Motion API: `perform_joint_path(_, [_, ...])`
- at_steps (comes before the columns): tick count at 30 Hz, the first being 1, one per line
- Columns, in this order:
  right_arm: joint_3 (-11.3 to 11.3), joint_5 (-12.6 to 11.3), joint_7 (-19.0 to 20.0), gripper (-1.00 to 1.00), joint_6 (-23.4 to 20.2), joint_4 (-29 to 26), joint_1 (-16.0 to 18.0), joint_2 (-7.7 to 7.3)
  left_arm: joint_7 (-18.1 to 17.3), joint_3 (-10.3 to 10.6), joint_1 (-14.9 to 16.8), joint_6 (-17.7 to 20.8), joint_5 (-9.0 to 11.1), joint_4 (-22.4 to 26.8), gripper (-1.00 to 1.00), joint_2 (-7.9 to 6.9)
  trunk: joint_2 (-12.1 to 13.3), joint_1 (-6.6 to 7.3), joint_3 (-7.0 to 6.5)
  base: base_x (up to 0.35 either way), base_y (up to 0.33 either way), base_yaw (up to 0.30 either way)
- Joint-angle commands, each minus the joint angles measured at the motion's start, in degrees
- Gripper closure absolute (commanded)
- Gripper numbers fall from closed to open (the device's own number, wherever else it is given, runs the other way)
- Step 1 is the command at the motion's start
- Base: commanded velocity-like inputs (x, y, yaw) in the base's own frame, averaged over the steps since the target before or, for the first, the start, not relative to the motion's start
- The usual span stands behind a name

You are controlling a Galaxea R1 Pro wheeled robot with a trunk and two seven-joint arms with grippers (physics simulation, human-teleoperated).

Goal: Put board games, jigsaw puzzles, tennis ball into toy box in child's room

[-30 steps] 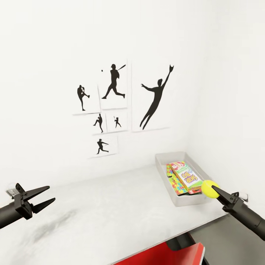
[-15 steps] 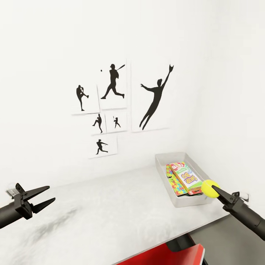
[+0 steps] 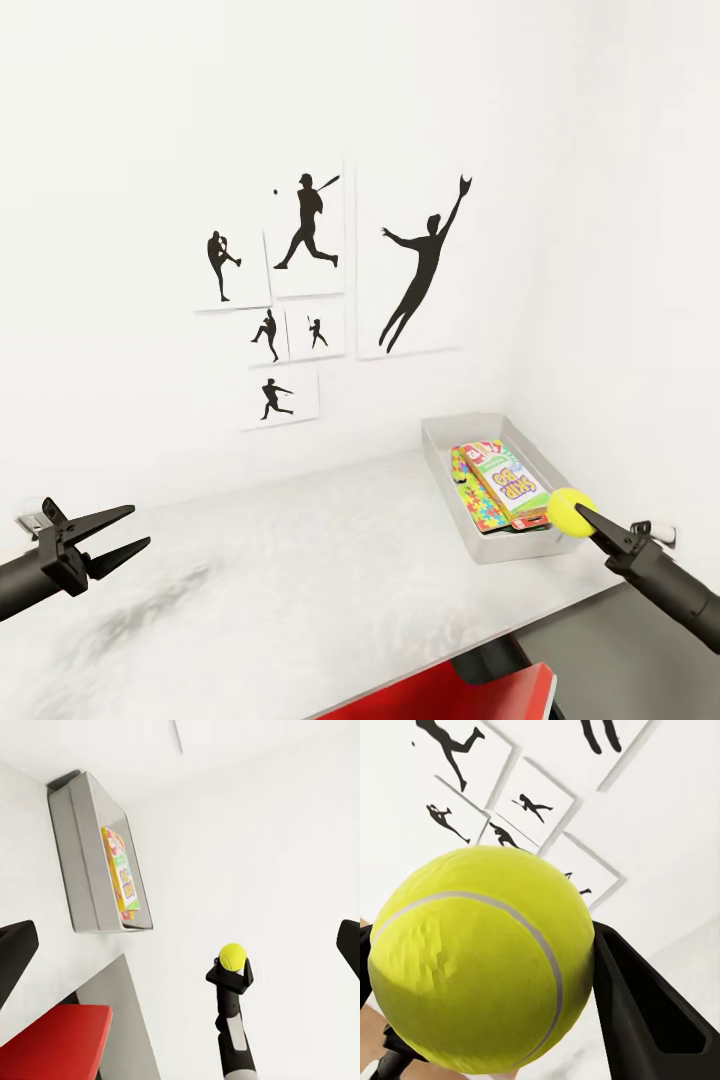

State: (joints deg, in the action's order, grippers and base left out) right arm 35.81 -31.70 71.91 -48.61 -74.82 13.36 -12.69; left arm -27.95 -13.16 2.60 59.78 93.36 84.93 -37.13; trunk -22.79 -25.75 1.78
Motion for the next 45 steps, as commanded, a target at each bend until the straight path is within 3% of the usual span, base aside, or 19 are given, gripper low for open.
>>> perform_joint_path(1, [-0.04, -0.25, -0.11, 1.00, -0.68, -0.17, 0.04, 0.00, -0.35, -0.03, 0.06, 0.22, -0.26, -0.02, -1.00, -0.02, -0.13, -0.04, 0.14, 0.000, 0.000, 0.000])
perform_joint_path(7, [-1.80, -0.13, -2.43, 1.00, -1.76, -1.39, 0.00, 0.06, -0.35, -0.05, 0.06, 0.22, -0.27, -0.02, -1.00, -0.04, -0.13, -0.04, 0.14, 0.000, 0.000, 0.000])
perform_joint_path(11, [-3.12, -0.14, -9.25, 1.00, -8.18, -2.30, 1.82, -0.15, -0.35, -0.05, 0.07, 0.22, -0.24, -0.02, -1.00, -0.04, -0.13, -0.04, 0.14, 0.000, 0.000, 0.000])
perform_joint_path(15, [-4.44, -0.47, -18.64, 1.00, -11.39, -4.27, 8.29, -0.14, -0.35, -0.06, 0.07, 0.22, -0.23, -0.02, -1.00, 0.00, -0.13, -0.04, 0.14, 0.000, 0.000, 0.000])
perform_joint_path(18, [-10.76, -0.62, -26.17, 1.00, -11.39, -3.44, 16.17, -0.14, -0.35, -0.03, 0.05, 0.22, -0.22, -0.02, -1.00, -0.03, -0.13, -0.04, 0.14, 0.000, 0.000, 0.000])
perform_joint_path(21, [-17.19, -0.64, -32.95, 1.00, -11.39, 1.15, 23.43, 0.08, -0.35, -0.04, 0.04, 0.22, -0.21, -0.02, -1.00, 0.03, -0.13, -0.04, 0.14, 0.000, 0.000, 0.000])
perform_joint_path(25, [-22.96, -0.65, -41.68, 1.00, -11.39, 8.89, 31.86, 0.75, -0.35, -0.03, 0.03, 0.22, -0.23, -0.02, -1.00, 0.08, -0.13, -0.04, 0.14, 0.000, 0.000, 0.000])
perform_joint_path(28, [-25.33, -0.63, -49.50, 1.00, -11.39, 16.88, 37.84, 0.97, -0.35, -0.03, 0.06, 0.22, -0.22, -0.02, -1.00, 0.06, -0.13, -0.04, 0.14, 0.000, 0.000, 0.000])
perform_joint_path(30, [-25.98, -0.60, -55.19, 1.00, -11.39, 22.08, 41.51, 1.33, -0.35, -0.03, 0.08, 0.22, -0.21, -0.02, -1.00, 0.05, -0.13, -0.04, 0.14, 0.000, 0.000, 0.000])
perform_joint_path(33, [-26.45, -0.78, -68.45, 1.00, -11.39, 30.64, 47.31, 2.60, -0.35, -0.03, 0.11, 0.22, -0.24, -0.02, -1.00, 0.03, -0.13, -0.04, 0.14, 0.000, 0.000, 0.000])
perform_joint_path(36, [-26.49, -1.14, -76.29, 1.00, -11.39, 34.04, 50.14, 3.26, -0.35, -0.03, 0.12, 0.22, -0.23, -0.02, -1.00, -0.02, -0.13, -0.04, 0.14, 0.000, 0.000, 0.000])
perform_joint_path(39, [-26.57, -0.79, -79.47, 1.00, -11.39, 34.95, 51.14, 3.51, -0.35, -0.03, 0.12, 0.22, -0.25, -0.02, -1.00, -0.04, -0.13, -0.04, 0.14, 0.000, 0.000, 0.000])
perform_joint_path(45, [-26.87, -0.36, -81.32, 1.00, -11.39, 34.32, 51.11, 3.48, -0.35, -0.03, 0.12, 0.22, -0.28, -0.10, -1.00, -0.04, -0.13, -0.04, 0.20, 0.000, 0.000, 0.000])
